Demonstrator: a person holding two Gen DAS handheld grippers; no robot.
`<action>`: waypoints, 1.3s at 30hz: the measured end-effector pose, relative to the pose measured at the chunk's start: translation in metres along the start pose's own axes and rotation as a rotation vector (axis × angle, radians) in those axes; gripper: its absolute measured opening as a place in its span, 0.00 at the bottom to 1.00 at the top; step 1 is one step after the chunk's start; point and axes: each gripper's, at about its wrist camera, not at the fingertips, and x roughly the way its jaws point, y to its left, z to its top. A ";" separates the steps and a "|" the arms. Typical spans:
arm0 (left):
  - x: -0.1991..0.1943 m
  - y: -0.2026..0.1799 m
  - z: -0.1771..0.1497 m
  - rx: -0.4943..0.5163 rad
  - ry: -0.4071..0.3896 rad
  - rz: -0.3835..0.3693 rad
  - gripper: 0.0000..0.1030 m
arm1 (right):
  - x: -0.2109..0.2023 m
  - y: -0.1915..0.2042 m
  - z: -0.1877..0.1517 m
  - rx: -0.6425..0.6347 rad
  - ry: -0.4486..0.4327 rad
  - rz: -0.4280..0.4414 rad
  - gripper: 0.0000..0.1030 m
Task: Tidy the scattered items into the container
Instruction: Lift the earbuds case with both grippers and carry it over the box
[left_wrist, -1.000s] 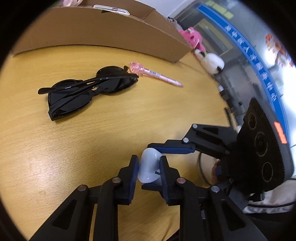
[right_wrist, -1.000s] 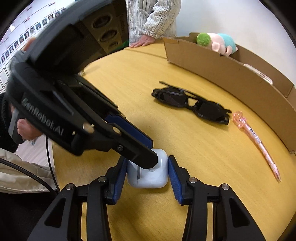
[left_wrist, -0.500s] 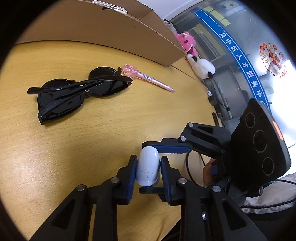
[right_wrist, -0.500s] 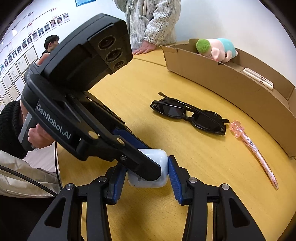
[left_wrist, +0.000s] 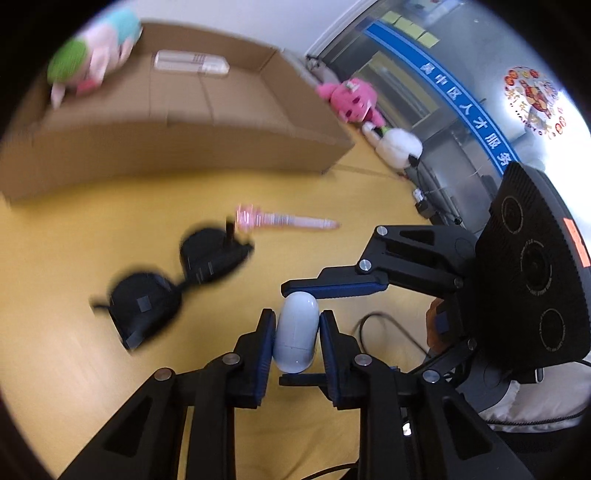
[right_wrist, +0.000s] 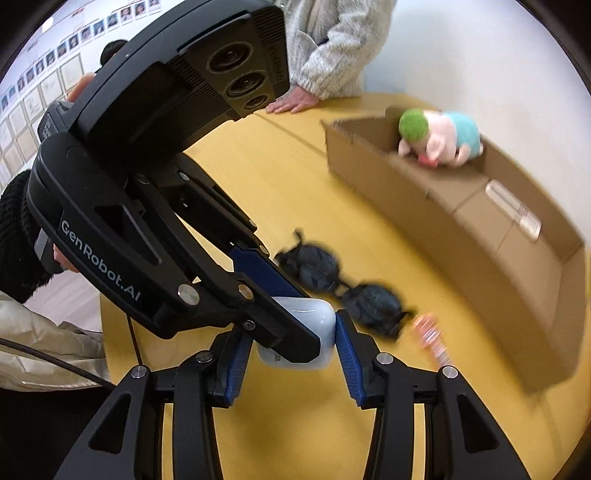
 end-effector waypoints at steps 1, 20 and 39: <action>-0.007 0.000 0.009 0.016 -0.013 0.003 0.22 | -0.004 -0.004 0.007 -0.020 -0.004 -0.007 0.46; -0.074 0.076 0.171 0.027 -0.144 0.031 0.19 | 0.011 -0.134 0.177 -0.262 0.019 0.042 0.46; -0.004 0.186 0.174 -0.172 0.010 0.079 0.20 | 0.146 -0.180 0.166 -0.178 0.137 0.225 0.46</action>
